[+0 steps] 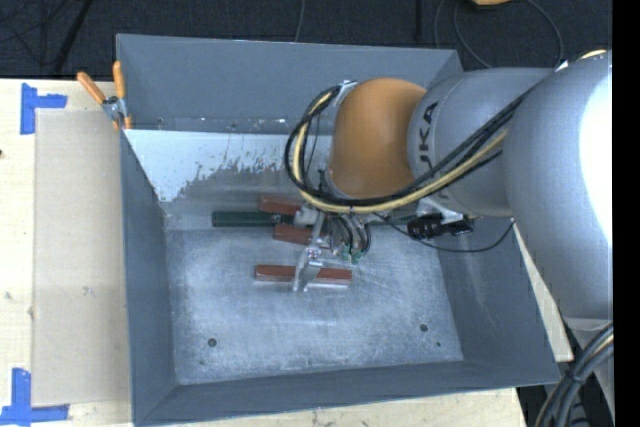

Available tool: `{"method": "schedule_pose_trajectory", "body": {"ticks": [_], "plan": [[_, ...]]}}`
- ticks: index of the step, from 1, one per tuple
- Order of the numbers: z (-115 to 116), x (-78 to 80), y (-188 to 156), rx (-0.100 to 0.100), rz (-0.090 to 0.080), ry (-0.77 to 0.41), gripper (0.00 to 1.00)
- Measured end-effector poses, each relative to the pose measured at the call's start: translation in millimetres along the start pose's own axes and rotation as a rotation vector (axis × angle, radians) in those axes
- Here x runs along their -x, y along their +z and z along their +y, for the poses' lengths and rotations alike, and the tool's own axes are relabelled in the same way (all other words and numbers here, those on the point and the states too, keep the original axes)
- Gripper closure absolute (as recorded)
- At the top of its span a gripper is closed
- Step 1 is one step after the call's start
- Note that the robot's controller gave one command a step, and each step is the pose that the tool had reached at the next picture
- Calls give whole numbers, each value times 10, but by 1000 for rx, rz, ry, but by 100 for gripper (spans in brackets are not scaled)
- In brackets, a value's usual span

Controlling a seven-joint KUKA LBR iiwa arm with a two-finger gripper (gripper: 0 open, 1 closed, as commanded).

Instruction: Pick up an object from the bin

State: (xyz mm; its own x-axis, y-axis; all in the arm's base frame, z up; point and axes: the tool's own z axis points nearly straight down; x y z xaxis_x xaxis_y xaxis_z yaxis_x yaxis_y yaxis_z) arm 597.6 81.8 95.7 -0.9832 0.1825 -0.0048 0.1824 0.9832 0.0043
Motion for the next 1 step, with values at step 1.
{"method": "schedule_pose_trajectory", "body": {"ticks": [1], "plan": [[-59, 57, 138, 1, -9, 76, 0]]}}
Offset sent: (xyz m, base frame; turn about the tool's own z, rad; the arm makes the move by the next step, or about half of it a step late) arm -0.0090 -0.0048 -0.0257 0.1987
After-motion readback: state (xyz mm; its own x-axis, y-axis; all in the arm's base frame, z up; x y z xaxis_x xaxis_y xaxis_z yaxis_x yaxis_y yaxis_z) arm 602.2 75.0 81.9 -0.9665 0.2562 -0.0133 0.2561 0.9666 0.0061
